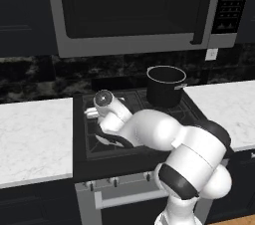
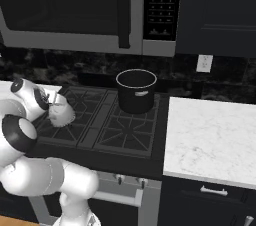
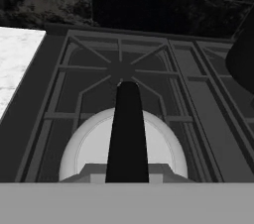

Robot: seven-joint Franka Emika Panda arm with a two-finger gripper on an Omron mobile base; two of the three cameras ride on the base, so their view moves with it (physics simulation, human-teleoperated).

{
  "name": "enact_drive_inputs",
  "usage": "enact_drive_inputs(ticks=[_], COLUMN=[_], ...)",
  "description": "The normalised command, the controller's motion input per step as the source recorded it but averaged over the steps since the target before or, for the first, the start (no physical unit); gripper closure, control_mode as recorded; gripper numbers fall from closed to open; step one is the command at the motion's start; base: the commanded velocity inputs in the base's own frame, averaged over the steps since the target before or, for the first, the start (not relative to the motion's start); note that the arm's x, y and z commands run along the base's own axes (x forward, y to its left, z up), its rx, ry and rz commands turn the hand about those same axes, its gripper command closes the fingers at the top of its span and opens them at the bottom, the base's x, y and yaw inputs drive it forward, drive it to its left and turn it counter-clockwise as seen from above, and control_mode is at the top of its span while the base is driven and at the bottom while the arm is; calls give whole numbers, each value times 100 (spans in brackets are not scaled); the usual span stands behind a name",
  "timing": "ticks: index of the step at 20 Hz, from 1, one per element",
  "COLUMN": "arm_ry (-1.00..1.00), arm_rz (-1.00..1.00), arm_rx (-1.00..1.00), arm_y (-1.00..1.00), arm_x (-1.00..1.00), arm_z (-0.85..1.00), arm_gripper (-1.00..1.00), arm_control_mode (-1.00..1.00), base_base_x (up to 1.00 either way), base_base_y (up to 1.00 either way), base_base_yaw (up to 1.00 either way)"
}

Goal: Pick the kettle from the counter and place it on a stove burner. Then turn the burner on.

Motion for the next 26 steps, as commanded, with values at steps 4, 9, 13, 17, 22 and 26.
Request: enact_drive_inputs(ticks=[4,9,13,17,22,26], arm_ry=[0,0,0,0,-7,-16], arm_rz=[0,0,0,0,-1,0], arm_rx=[-1,0,0,1,0,0], arm_y=[0,0,0,0,0,0], arm_x=[0,0,0,0,-6,-86], arm_z=[-12,0,0,21,47,17], arm_gripper=[100,-100,-100,-100,-100,-100], arm_control_mode=[-100,-100,-100,-100,-100,-100], base_base_x=[0,0,0,0,0,0], base_base_y=[0,0,0,0,0,0], base_base_yaw=[0,0,0,0,0,0])
